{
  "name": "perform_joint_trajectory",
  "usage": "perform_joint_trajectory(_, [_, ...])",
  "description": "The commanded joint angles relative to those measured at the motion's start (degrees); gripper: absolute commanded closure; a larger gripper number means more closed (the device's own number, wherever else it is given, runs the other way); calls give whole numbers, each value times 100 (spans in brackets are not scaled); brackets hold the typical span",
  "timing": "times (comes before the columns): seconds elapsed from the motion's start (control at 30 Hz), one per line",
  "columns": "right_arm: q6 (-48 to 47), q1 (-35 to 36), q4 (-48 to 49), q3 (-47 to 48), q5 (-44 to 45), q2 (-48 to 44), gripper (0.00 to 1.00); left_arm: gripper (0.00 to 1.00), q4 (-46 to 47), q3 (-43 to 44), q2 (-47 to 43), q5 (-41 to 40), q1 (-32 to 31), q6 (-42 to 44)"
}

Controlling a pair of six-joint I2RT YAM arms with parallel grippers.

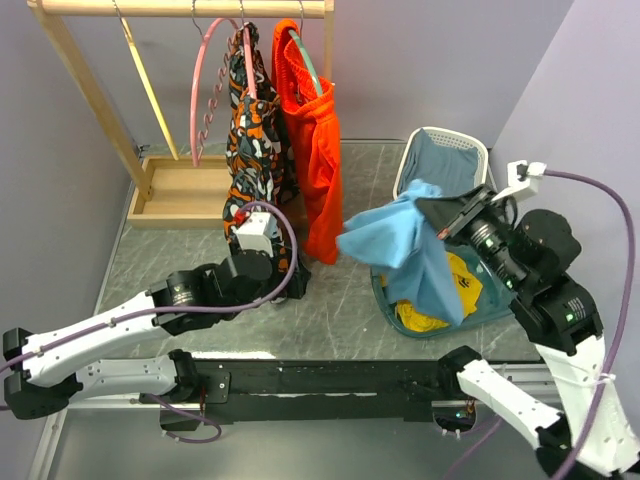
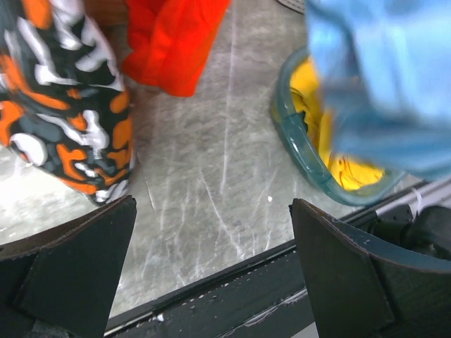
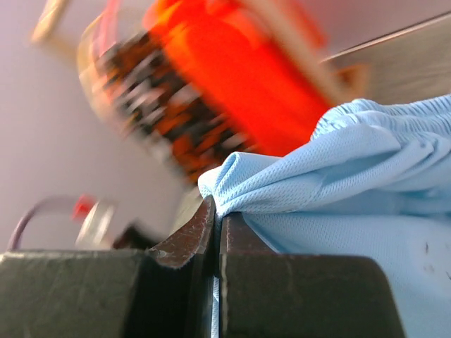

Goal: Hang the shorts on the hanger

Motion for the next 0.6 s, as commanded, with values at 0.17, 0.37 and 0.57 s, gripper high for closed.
perform_joint_trajectory(0.17, [346, 3375, 2061, -2457, 812, -152, 100, 4, -1450, 869, 61, -779, -14, -879])
perform_joint_trajectory(0.37, [363, 5189, 2702, -3870, 1198, 838, 85, 3, -1600, 299, -105, -666, 3, -1390])
perform_joint_trajectory(0.57, [250, 5445, 1442, -3325, 2367, 1036, 24, 4, -1372, -290, -62, -270, 12, -1715])
